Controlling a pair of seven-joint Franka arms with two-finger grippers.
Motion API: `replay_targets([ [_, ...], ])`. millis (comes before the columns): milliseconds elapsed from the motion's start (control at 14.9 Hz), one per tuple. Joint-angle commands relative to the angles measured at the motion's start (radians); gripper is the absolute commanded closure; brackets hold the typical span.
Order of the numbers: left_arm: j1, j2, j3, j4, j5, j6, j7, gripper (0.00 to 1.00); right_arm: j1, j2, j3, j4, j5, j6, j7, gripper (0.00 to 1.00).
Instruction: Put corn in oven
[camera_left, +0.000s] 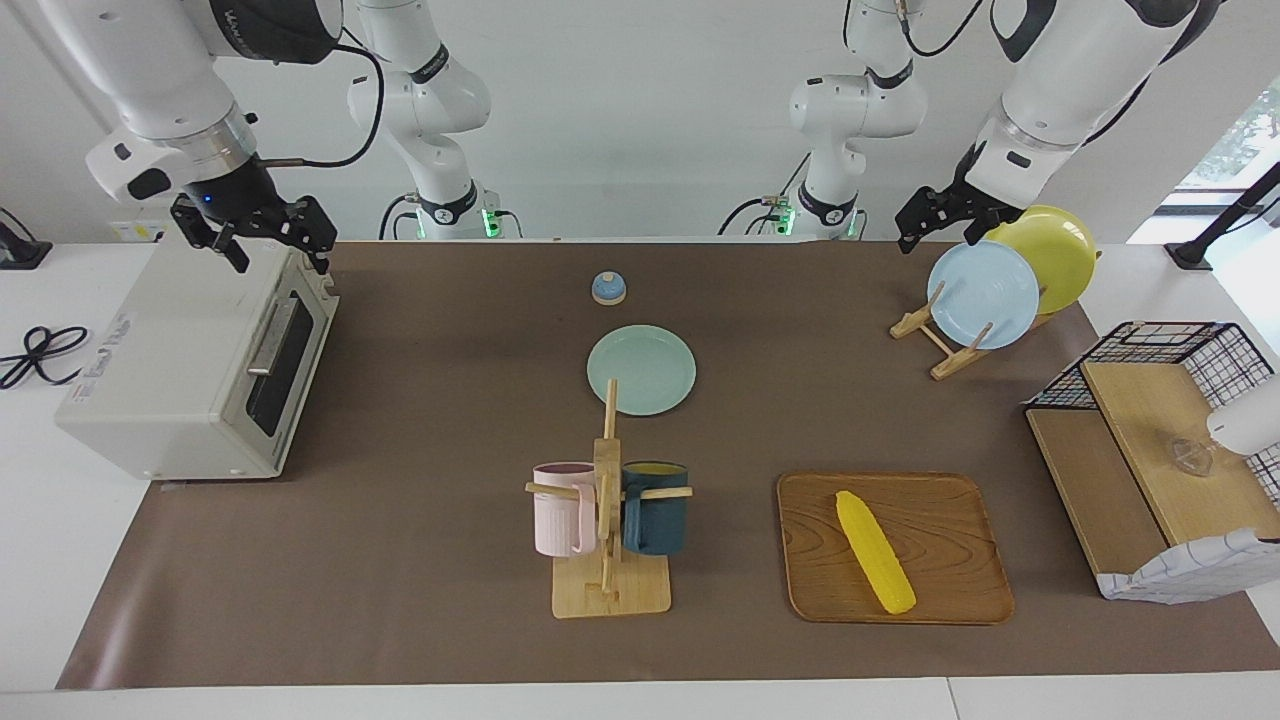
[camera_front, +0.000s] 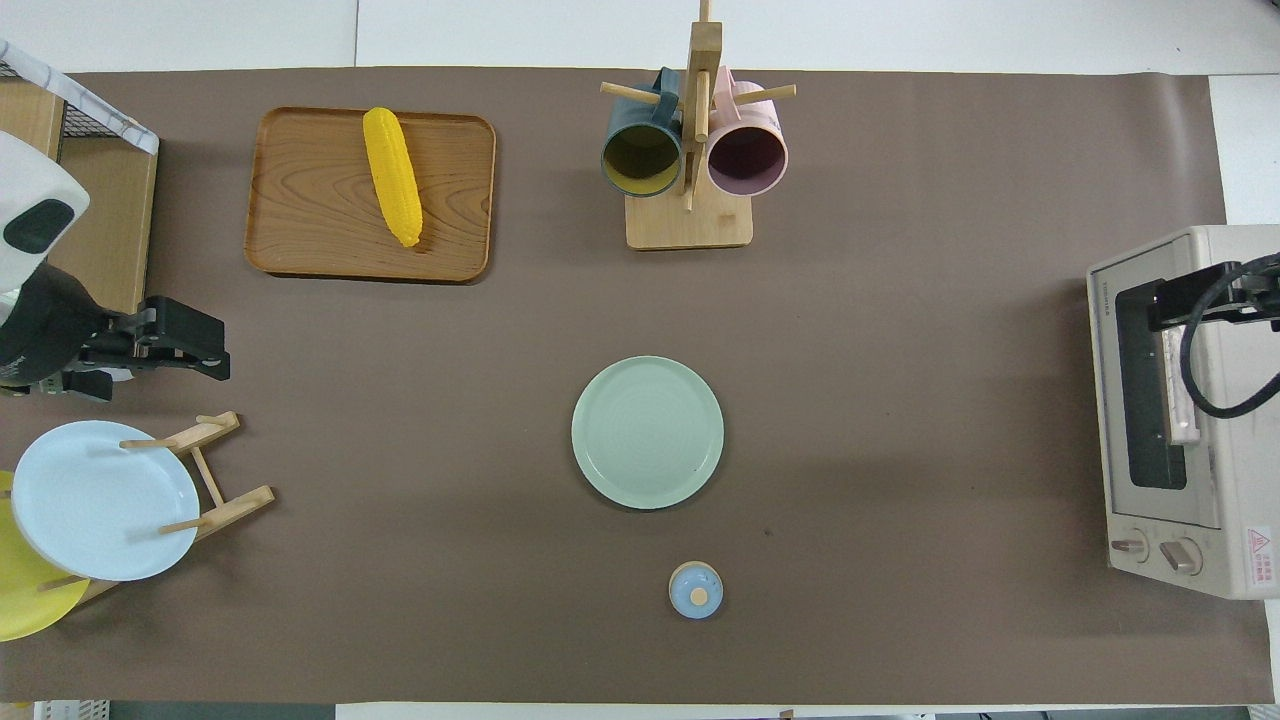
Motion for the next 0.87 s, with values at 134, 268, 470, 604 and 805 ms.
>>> replay_targets([
  [134, 0.012, -0.013, -0.013, -0.012, 0.004, 0.013, -0.008, 0.0, -0.008, -0.051, 0.005, -0.108, 0.015, 0.051, -0.001, 0.63],
  [268, 0.012, -0.013, -0.011, -0.01, 0.004, 0.013, -0.008, 0.0, -0.008, -0.084, 0.005, -0.201, 0.013, 0.157, -0.033, 1.0],
  [470, 0.007, -0.012, -0.011, -0.01, 0.004, 0.016, -0.008, 0.0, -0.008, -0.161, 0.002, -0.389, 0.001, 0.294, -0.016, 1.0],
  [604, 0.007, -0.012, -0.011, -0.01, 0.004, 0.017, -0.008, 0.0, -0.016, -0.161, 0.0, -0.418, -0.083, 0.306, 0.006, 1.0],
  [805, 0.004, -0.012, -0.011, -0.01, 0.004, 0.019, -0.006, 0.0, -0.039, -0.152, 0.0, -0.44, -0.116, 0.337, 0.04, 1.0],
])
